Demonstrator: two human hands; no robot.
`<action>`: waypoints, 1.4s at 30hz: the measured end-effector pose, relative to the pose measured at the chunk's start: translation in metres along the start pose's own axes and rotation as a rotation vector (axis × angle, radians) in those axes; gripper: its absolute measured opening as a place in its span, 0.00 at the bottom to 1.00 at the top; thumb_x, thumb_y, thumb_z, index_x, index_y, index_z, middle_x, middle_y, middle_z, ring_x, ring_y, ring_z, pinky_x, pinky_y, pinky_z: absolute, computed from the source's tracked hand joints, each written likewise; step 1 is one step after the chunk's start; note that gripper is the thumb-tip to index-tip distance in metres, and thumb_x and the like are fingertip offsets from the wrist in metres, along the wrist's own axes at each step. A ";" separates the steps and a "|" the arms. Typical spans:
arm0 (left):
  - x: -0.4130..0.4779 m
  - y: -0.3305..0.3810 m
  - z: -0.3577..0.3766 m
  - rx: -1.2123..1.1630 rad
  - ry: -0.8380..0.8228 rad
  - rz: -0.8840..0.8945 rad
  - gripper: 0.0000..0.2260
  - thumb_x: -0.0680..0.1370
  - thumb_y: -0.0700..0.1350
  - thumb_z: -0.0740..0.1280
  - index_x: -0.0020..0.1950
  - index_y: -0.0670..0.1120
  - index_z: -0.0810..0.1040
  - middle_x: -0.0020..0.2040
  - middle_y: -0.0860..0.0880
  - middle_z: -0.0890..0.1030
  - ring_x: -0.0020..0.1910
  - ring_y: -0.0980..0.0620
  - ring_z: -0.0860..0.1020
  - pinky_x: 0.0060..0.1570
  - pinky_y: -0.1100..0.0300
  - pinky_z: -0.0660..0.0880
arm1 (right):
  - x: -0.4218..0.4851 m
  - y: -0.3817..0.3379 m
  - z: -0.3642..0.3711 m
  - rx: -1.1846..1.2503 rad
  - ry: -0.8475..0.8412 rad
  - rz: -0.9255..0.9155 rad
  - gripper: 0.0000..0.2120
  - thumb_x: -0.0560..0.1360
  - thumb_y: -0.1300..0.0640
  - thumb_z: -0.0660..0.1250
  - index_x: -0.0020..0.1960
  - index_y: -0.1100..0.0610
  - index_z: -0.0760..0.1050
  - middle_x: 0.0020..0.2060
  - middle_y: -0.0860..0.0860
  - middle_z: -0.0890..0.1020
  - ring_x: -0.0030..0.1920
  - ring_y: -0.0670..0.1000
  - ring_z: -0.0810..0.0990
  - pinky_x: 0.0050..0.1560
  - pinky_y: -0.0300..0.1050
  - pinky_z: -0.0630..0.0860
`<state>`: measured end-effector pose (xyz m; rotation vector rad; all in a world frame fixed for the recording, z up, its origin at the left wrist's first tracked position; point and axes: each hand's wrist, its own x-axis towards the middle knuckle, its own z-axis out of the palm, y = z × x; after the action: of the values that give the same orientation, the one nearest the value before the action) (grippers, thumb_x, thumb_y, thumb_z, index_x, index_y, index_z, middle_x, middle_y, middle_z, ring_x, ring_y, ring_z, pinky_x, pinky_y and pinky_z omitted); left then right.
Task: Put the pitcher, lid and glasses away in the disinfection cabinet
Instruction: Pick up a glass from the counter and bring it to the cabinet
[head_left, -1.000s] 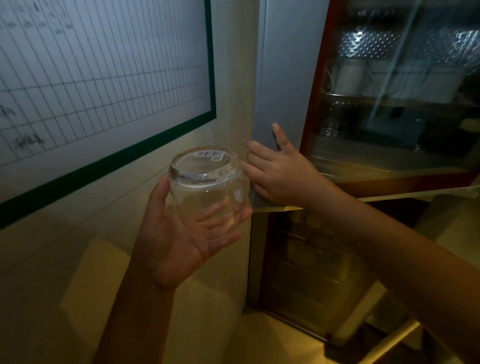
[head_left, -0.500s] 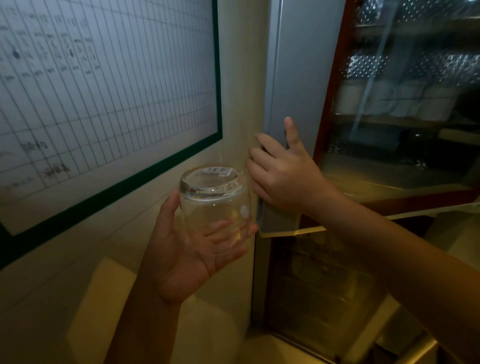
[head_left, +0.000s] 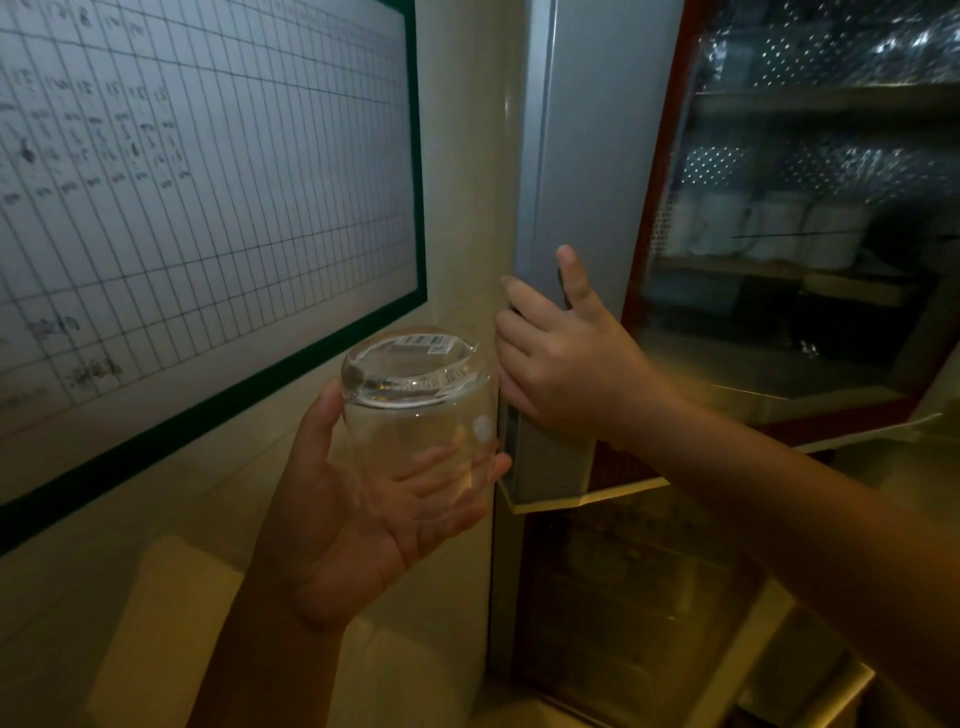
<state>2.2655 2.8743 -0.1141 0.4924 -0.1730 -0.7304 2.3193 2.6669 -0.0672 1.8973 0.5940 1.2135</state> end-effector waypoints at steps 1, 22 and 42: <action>-0.001 0.000 0.001 0.001 -0.014 -0.004 0.47 0.55 0.53 0.81 0.69 0.43 0.65 0.64 0.32 0.73 0.61 0.34 0.74 0.41 0.43 0.80 | -0.002 0.002 -0.002 0.009 0.022 -0.011 0.17 0.76 0.53 0.57 0.39 0.58 0.80 0.39 0.54 0.80 0.54 0.57 0.78 0.69 0.63 0.41; 0.005 0.005 0.009 0.121 -0.200 -0.079 0.44 0.66 0.63 0.72 0.72 0.46 0.53 0.70 0.36 0.64 0.70 0.40 0.64 0.58 0.49 0.75 | -0.015 0.018 -0.072 0.226 0.115 0.002 0.15 0.76 0.57 0.56 0.35 0.60 0.75 0.33 0.55 0.76 0.38 0.57 0.76 0.48 0.50 0.62; 0.022 -0.014 0.008 0.297 -0.296 -0.232 0.43 0.75 0.70 0.46 0.75 0.38 0.40 0.74 0.41 0.45 0.75 0.47 0.43 0.74 0.53 0.40 | -0.050 0.009 -0.136 0.281 -0.143 0.225 0.17 0.78 0.56 0.57 0.35 0.58 0.77 0.27 0.53 0.77 0.30 0.52 0.74 0.65 0.52 0.59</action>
<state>2.2711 2.8476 -0.1143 0.6927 -0.5125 -1.0108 2.1750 2.6753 -0.0550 2.3176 0.5040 1.1674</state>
